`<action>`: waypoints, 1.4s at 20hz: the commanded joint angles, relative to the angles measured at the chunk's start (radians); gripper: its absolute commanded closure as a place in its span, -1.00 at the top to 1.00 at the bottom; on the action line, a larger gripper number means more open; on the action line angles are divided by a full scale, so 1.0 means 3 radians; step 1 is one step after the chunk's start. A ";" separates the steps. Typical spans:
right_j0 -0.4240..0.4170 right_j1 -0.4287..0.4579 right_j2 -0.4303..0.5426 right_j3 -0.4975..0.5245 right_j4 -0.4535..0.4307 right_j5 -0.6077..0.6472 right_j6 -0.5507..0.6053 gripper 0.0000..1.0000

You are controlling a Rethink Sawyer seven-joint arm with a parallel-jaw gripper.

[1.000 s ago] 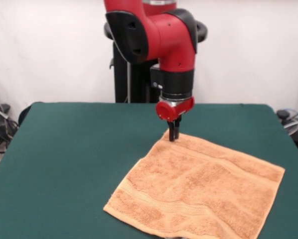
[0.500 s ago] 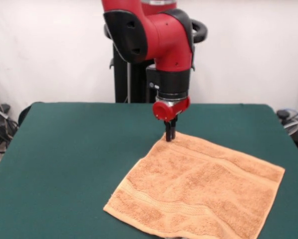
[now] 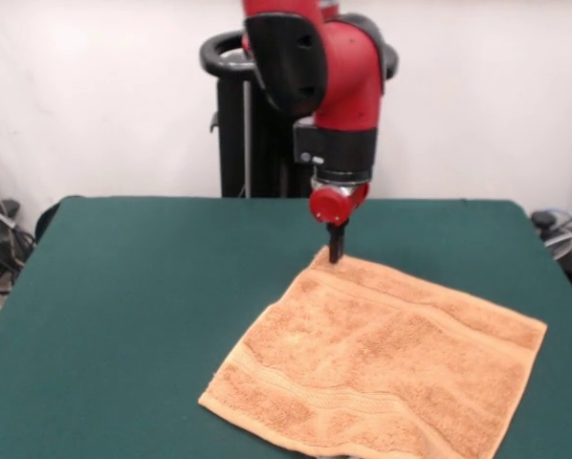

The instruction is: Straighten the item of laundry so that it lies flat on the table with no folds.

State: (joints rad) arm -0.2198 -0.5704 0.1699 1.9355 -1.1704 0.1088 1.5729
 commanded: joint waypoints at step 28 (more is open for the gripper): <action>0.0695 0.0198 -0.0946 -0.0395 0.0250 -0.0777 0.0410 -1.00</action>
State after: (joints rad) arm -0.0385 -0.5540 -0.1159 1.9192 -1.1441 -0.0714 1.5729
